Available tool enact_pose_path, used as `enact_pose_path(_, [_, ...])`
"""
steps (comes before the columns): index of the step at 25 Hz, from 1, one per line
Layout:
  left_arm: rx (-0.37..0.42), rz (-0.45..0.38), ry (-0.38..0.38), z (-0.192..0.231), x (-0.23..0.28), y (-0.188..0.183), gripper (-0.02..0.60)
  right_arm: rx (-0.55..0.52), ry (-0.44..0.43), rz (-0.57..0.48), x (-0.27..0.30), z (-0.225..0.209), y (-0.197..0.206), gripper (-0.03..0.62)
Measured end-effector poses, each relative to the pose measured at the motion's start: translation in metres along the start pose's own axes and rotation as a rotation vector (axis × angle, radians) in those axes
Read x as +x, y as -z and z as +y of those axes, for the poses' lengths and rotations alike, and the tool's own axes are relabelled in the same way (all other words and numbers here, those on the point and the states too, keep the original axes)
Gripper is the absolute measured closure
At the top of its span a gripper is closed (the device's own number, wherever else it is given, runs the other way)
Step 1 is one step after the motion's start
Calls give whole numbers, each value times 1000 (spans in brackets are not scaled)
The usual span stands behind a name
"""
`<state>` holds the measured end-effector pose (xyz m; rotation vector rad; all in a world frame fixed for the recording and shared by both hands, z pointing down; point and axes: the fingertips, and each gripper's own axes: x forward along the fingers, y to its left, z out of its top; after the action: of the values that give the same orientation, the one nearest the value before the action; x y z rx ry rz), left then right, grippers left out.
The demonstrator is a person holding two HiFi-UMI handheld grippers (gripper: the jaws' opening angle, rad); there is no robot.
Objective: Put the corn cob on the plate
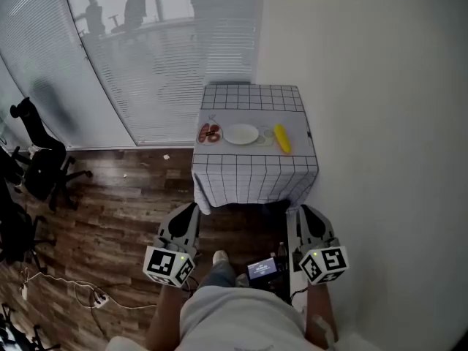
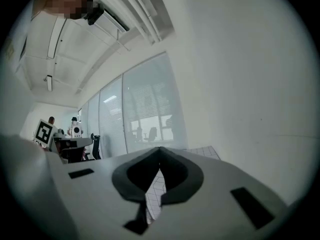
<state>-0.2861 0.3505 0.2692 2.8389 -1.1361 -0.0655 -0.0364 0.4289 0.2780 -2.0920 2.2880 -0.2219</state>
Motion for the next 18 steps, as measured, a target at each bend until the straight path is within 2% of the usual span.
enact_pose_path(4, [-30, 0, -10, 3, 5, 5, 574, 9, -52, -6, 3, 6, -4, 588])
enact_pose_path(7, [-15, 7, -19, 5, 12, 4, 574, 9, -69, -9, 7, 5, -5, 588])
enact_pose_path(13, [80, 56, -20, 2, 26, 10, 574, -57, -10, 21, 16, -10, 4, 588])
enact_pose_path(18, [80, 61, -23, 8, 43, 14, 574, -49, -19, 34, 37, -18, 6, 588])
